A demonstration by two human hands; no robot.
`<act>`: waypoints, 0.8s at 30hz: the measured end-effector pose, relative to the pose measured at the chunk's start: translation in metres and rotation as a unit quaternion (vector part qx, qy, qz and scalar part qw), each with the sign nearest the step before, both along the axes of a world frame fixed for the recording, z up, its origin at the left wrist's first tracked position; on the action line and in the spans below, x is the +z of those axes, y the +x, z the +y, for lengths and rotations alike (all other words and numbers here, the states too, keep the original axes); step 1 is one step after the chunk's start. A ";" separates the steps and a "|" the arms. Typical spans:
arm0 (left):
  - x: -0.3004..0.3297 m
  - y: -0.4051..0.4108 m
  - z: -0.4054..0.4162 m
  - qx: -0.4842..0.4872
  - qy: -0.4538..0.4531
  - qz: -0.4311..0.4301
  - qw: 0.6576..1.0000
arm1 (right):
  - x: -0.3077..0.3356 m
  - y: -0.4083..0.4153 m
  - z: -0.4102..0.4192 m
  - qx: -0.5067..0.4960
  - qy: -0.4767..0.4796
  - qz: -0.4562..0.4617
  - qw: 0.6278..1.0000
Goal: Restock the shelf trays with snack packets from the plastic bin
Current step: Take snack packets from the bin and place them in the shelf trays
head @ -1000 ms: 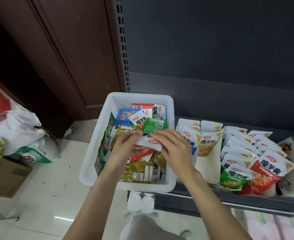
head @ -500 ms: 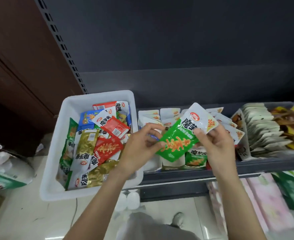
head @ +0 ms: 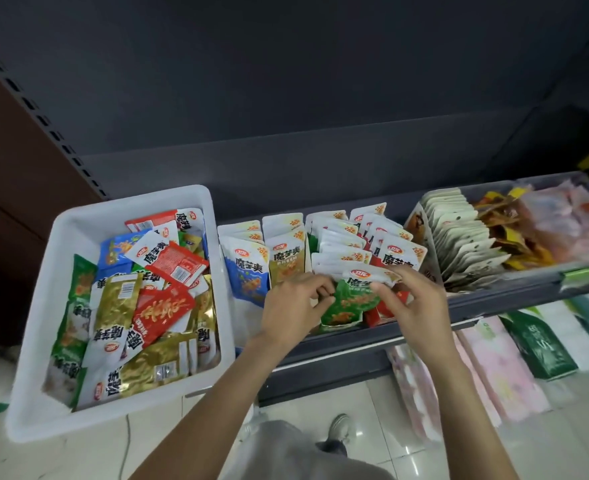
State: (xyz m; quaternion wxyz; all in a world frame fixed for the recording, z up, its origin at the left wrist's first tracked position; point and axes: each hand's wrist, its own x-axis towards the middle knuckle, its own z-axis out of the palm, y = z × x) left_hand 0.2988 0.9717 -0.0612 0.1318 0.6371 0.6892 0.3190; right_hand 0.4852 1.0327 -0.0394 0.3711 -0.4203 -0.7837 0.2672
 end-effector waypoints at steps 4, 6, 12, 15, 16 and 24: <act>-0.003 -0.003 -0.002 0.030 0.018 0.008 0.999 | 0.000 -0.002 -0.001 0.030 -0.023 0.018 0.999; -0.007 -0.003 -0.003 0.038 0.018 0.016 0.999 | -0.005 -0.008 0.001 0.046 -0.014 -0.016 0.999; -0.009 -0.010 -0.005 0.046 0.051 0.057 0.996 | -0.023 -0.016 -0.002 0.018 0.042 -0.117 0.992; -0.011 -0.010 -0.004 0.042 0.053 0.087 0.994 | -0.025 -0.015 -0.006 -0.028 0.093 -0.140 0.985; -0.012 -0.008 -0.003 0.043 0.043 0.095 0.994 | -0.025 -0.016 -0.007 -0.044 0.107 -0.160 0.980; -0.002 -0.016 -0.019 0.054 0.045 -0.016 0.997 | -0.004 -0.023 -0.016 -0.091 0.103 -0.143 0.980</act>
